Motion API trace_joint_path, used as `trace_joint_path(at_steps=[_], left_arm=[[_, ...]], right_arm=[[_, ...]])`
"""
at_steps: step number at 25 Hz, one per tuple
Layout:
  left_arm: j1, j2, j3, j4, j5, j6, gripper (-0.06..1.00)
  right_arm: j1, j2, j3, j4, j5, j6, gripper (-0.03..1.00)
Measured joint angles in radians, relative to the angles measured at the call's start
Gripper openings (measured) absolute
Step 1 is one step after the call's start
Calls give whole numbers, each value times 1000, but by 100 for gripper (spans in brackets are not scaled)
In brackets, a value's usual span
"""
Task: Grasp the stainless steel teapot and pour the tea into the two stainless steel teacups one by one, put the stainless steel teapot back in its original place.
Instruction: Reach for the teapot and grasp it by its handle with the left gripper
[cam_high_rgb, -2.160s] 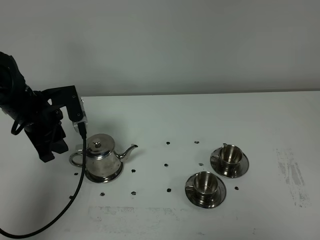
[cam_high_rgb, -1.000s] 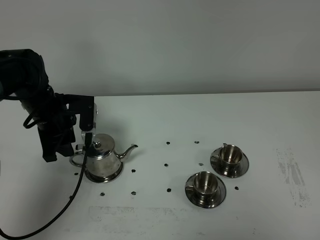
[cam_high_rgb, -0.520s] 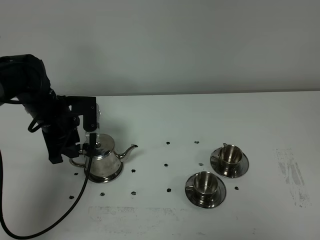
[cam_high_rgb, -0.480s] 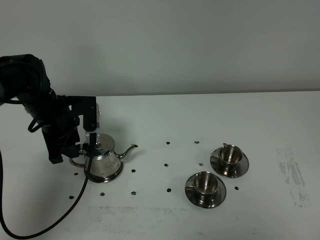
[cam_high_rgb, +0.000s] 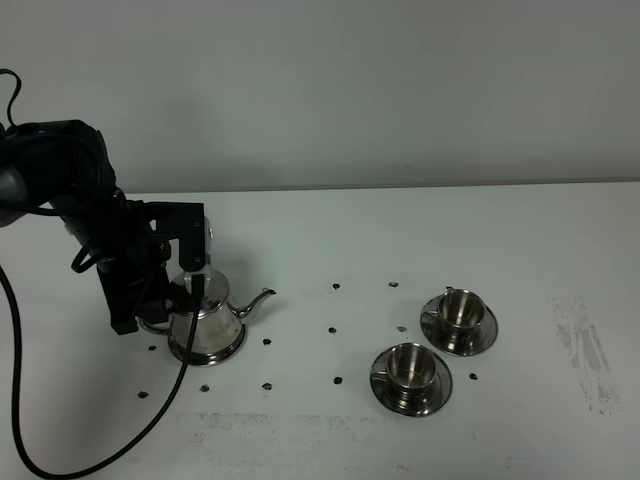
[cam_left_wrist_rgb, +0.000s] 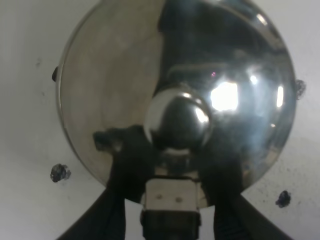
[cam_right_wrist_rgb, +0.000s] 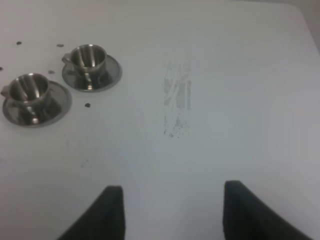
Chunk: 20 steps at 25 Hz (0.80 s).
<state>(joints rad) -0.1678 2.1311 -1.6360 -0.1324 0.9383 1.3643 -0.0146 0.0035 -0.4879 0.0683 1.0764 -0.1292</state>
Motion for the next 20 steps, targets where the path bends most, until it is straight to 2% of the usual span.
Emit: trace_joint_path(at_steps=[11,13,15,20], left_arm=[[-22,33,0,22,-12,-46,47],[-26,33,0,30,-12,-59,40],[-33,33,0,42,-11,-70,26],[-39,34,0,65,-11,-90,25]], right_arm=[[0,0,0,0,0,0,44],[0,0,0,0,0,0,44],[0,0,0,0,0,0,44],[0,0,0,0,0,0,44]])
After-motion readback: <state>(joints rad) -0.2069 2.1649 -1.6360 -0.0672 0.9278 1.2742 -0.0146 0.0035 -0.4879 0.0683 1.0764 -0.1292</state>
